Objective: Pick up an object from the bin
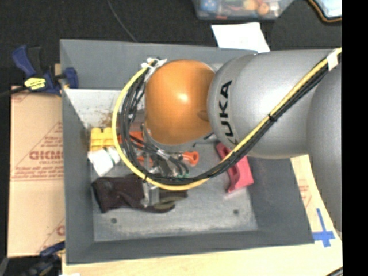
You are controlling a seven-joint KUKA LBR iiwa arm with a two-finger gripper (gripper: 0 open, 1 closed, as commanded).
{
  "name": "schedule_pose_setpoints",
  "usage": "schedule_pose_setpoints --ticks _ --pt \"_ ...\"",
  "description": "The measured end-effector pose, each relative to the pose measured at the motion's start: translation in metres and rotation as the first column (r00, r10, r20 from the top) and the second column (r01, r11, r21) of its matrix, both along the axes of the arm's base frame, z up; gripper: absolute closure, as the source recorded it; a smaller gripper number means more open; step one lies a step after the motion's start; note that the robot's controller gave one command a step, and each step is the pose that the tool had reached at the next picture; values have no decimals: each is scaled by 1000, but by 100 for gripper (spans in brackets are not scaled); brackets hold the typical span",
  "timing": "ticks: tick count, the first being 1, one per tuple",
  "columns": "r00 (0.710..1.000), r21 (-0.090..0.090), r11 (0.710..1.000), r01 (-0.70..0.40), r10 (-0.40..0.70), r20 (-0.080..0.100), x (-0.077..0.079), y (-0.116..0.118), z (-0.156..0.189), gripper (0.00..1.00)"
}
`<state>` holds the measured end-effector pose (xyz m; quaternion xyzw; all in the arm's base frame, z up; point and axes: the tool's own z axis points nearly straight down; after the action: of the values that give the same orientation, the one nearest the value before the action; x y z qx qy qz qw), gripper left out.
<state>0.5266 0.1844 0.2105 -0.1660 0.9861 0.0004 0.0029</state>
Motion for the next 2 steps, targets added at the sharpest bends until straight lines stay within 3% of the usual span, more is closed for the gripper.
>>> schedule_pose_setpoints --ticks 1,2 --pt "998 2 998 62 -62 12 18 -19 -84 0" --pt "999 4 999 33 -33 14 37 -2 -54 0"
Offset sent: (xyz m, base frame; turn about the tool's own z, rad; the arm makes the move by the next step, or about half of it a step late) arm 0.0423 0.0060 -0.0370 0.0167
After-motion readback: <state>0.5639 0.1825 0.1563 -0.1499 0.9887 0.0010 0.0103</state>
